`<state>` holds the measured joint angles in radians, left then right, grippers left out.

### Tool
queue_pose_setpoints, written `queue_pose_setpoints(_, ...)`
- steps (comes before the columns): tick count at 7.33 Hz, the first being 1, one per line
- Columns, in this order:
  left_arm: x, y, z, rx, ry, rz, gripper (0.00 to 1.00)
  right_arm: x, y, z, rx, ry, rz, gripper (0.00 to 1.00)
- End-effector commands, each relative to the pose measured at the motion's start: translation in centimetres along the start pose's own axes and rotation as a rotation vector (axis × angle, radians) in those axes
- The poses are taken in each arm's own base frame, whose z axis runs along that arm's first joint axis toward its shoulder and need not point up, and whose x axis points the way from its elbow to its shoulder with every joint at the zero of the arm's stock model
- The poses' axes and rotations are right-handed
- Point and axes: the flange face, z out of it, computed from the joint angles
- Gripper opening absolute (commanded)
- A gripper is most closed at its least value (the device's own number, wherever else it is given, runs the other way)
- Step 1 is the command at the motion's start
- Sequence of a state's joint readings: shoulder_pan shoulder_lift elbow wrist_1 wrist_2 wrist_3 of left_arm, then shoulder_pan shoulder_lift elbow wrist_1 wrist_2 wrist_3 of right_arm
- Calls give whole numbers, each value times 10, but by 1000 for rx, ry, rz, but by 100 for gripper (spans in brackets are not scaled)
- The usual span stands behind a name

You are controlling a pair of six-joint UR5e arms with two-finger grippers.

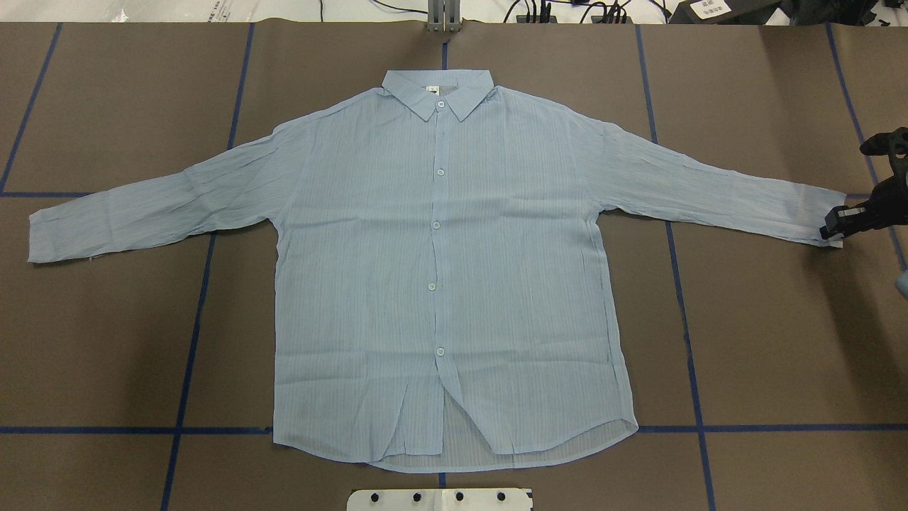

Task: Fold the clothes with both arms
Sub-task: 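Lower the right gripper onto the cuff of the sleeve nearest it and grasp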

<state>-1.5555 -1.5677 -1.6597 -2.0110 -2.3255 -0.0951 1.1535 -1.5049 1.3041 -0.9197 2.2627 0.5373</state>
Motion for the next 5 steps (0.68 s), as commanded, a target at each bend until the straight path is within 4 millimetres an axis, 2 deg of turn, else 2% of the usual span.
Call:
queue_pose_setpoints(1, 0, 0, 0, 1, 0, 1, 100, 4, -5, -9, 14, -11, 10, 21)
queue_pose_setpoints(2, 0, 0, 0, 1, 0, 1, 100, 6, -5, -15, 29, -15, 9, 14)
queue_pose_setpoints(3, 0, 0, 0, 0, 0, 0, 100, 12, -6, -22, 43, -17, 17, 0)
queue_pose_setpoints(4, -1, 0, 0, -1, -2, -1, 100, 12, -7, -24, 52, -15, 12, 0)
queue_pose_setpoints(5, 0, 0, 1, -1, 0, -1, 100, 1, -11, -38, 77, -28, -9, 0)
